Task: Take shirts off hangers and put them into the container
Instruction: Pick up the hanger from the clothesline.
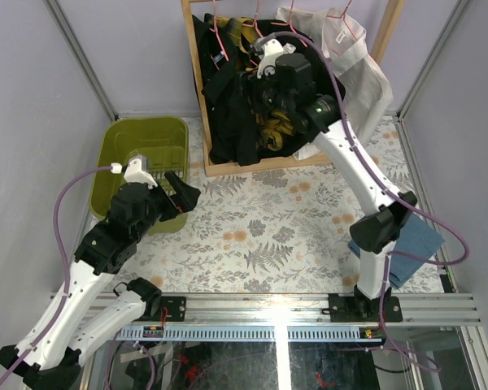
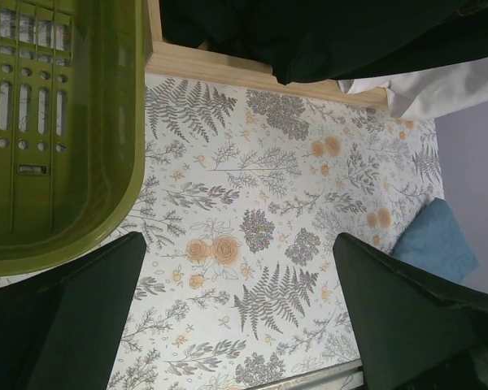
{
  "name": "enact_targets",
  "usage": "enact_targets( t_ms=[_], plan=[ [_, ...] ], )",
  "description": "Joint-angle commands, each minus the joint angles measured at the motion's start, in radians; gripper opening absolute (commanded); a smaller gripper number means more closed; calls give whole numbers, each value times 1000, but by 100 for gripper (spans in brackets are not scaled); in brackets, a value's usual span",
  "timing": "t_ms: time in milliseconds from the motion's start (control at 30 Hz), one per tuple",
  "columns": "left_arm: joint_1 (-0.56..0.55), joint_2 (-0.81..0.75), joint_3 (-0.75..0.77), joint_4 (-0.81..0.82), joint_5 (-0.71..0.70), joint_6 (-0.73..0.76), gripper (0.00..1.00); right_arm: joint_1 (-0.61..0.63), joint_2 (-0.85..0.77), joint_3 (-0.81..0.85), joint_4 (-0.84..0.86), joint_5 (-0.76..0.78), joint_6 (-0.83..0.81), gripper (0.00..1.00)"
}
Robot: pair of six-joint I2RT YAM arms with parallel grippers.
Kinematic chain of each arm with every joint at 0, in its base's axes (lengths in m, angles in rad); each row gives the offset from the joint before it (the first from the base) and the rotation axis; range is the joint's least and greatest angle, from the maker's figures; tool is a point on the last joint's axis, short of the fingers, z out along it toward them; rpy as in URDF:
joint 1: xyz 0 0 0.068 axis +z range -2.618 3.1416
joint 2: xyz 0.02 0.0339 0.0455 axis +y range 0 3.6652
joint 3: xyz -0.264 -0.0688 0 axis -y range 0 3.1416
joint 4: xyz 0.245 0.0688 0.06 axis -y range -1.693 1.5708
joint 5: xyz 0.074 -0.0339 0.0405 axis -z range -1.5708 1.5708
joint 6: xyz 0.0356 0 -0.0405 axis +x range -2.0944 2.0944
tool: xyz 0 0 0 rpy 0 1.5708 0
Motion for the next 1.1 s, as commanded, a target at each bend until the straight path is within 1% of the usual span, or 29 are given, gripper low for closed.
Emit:
enact_targets(
  t_ms=[0,167,300,367,433,467,533,633,767,833,967,1067],
  plan=[
    [3,-6,27,2,5,-34,100,11,67,115,31,62,2,71],
    [4,-4,27,0,9,-44,100,20,111,113,83,79,16,60],
    [4,-10,42,-1,0,-41,100,26,137,143,86,91,13,55],
    [4,-16,46,-3,-8,-37,100,30,133,138,106,107,10,54],
    [4,-22,50,-10,-15,-30,100,32,129,130,133,122,4,50],
    [3,-24,57,-18,-26,-28,100,33,127,124,148,129,-2,47],
    [4,-37,61,-33,-56,-37,100,33,133,116,171,146,-10,36],
    [4,-73,58,-26,-76,-37,100,33,145,130,174,156,-17,31],
    [4,-98,54,-25,-105,-36,100,36,137,133,186,161,-13,8],
    [4,-103,51,-25,-112,-34,100,37,121,126,202,156,-9,0],
    [4,-95,48,-31,-114,-50,100,41,62,65,294,145,2,0],
    [4,-90,46,-30,-106,-76,100,42,20,17,359,186,12,0]
  ],
)
